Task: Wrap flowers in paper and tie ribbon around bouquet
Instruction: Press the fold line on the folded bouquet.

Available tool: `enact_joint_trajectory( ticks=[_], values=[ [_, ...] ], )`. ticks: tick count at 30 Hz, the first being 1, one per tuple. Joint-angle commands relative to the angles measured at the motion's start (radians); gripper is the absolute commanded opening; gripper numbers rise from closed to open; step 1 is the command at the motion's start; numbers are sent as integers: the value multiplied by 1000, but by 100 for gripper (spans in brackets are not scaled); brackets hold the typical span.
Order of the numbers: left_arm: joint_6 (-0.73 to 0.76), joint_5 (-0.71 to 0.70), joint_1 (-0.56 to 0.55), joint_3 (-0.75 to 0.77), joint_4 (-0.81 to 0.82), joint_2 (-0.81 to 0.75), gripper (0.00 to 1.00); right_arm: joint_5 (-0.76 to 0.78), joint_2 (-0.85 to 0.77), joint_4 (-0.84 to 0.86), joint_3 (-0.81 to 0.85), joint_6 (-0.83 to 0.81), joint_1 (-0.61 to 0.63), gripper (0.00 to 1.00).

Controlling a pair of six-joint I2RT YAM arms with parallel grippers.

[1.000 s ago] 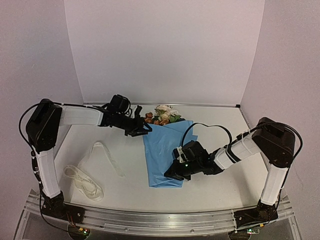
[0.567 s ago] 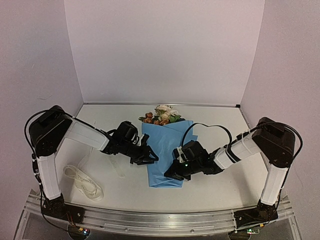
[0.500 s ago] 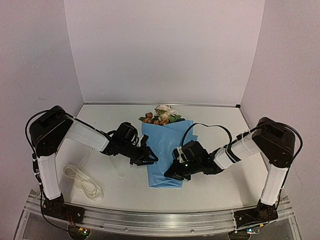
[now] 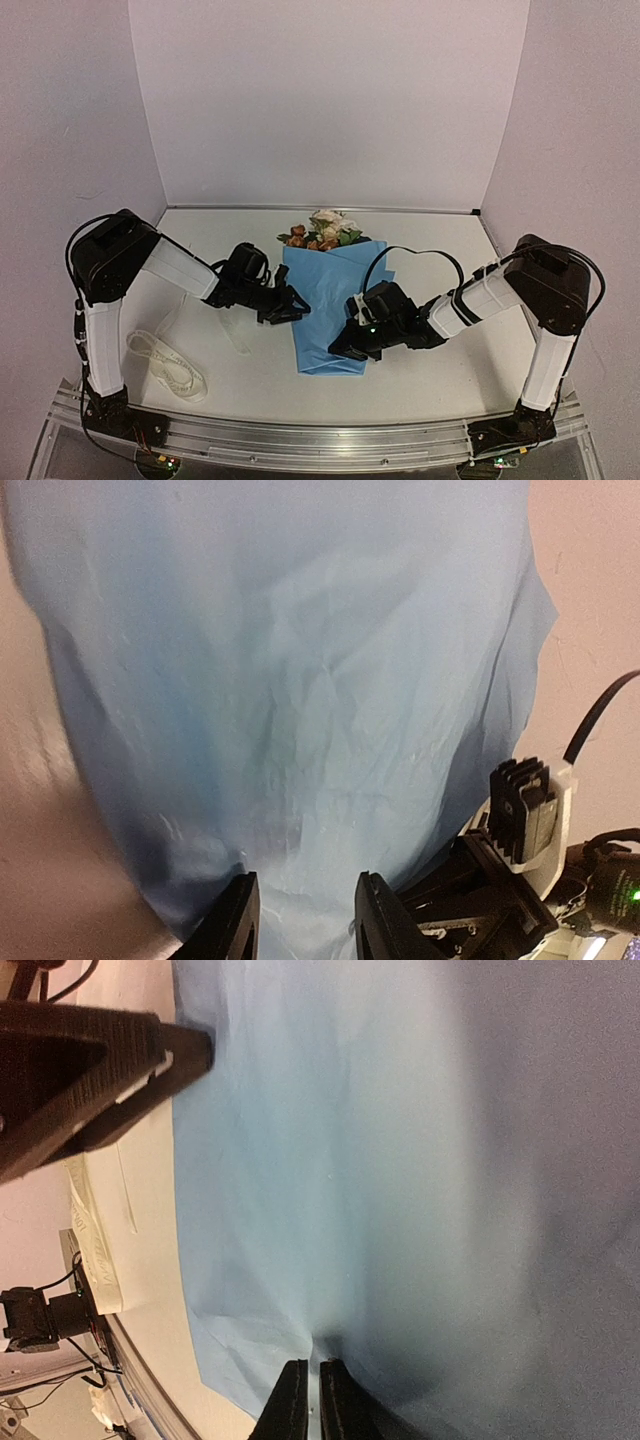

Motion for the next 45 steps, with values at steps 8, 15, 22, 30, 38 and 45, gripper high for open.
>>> enact_joint_trajectory(
  ticks=[8, 15, 22, 30, 38, 45],
  values=[
    [86, -48, 128, 173, -186, 135, 36, 46, 73, -171, -29, -13, -2, 5],
    [79, -68, 178, 245, -245, 192, 36, 41, 80, -169, -26, -10, -2, 5],
    [123, -46, 244, 401, -335, 266, 36, 38, 82, -165, -36, -11, -2, 5],
    [237, -7, 319, 802, -545, 438, 38, 20, 78, -163, -32, -9, -2, 5],
    [308, 35, 358, 1134, -715, 551, 37, 8, 59, -165, -23, 9, -2, 5],
    [307, 27, 294, 668, -554, 120, 42, -3, 44, -161, 0, 30, -6, 6]
  ],
)
